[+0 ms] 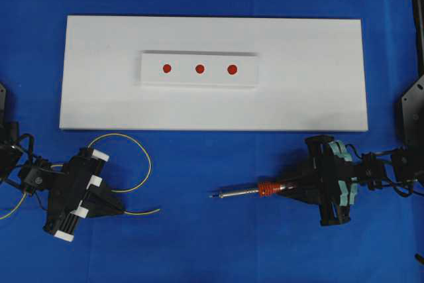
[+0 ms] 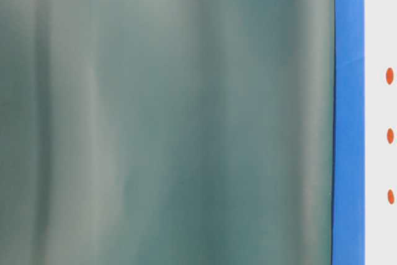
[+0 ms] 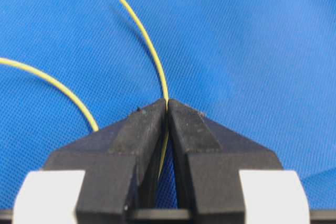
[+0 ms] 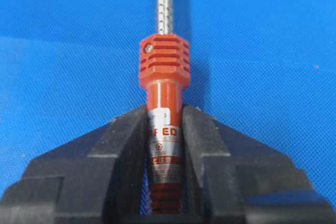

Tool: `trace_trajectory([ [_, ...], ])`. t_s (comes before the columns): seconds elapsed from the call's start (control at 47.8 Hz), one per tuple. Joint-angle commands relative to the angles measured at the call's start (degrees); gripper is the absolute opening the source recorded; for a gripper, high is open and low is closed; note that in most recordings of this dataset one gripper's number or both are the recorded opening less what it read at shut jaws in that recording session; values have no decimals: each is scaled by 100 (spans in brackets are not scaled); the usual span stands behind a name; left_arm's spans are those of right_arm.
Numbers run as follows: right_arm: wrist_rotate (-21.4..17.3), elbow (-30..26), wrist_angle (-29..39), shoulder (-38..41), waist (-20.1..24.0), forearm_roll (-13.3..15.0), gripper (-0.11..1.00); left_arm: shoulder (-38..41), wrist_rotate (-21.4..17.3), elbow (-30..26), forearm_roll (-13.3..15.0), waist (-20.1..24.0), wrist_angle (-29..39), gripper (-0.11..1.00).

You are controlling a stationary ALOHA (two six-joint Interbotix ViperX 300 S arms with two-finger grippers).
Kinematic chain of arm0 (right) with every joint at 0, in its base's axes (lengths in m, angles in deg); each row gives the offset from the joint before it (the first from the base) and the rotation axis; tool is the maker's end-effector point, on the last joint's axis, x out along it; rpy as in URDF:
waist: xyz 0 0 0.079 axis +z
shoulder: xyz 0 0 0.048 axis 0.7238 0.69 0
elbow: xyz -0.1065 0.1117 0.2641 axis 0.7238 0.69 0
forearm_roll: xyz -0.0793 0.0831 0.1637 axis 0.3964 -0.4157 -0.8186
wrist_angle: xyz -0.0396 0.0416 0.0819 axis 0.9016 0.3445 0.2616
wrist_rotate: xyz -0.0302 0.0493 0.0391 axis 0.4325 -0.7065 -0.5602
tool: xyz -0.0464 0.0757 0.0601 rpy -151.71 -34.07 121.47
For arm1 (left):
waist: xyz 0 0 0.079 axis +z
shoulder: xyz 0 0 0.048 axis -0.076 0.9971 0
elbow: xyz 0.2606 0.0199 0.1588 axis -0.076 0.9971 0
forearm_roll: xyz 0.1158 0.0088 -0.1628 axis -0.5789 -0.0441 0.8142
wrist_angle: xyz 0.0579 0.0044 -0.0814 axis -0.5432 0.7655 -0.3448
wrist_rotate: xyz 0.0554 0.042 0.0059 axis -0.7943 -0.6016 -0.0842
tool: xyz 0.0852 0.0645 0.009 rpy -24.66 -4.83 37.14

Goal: Touch the tip of the soldering iron to the tip of the solder at the mark.
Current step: 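Close the left gripper on the yellow wire, right on the red iron handle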

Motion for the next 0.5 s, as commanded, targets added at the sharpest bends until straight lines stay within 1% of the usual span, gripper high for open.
trace_trajectory([
  [0.0, 9, -44, -53, -62, 18, 53, 6, -70, -18, -79, -9, -18, 9, 3],
  [0.188, -9, -53, 26, -220, 18, 79, 6, -290, 0, -167, -9, -18, 132, 3],
  [0.272, 9, -53, 202, -492, 18, 79, 6, -536, 26, -246, -9, -18, 378, 3],
  [0.377, 105, -79, 765, -1055, -26, 70, 6, -914, 97, -378, -9, 0, 896, 3],
  [0.481, 281, -88, 1494, -1644, -149, 53, 6, -1397, 158, -571, -9, 53, 1679, 3],
])
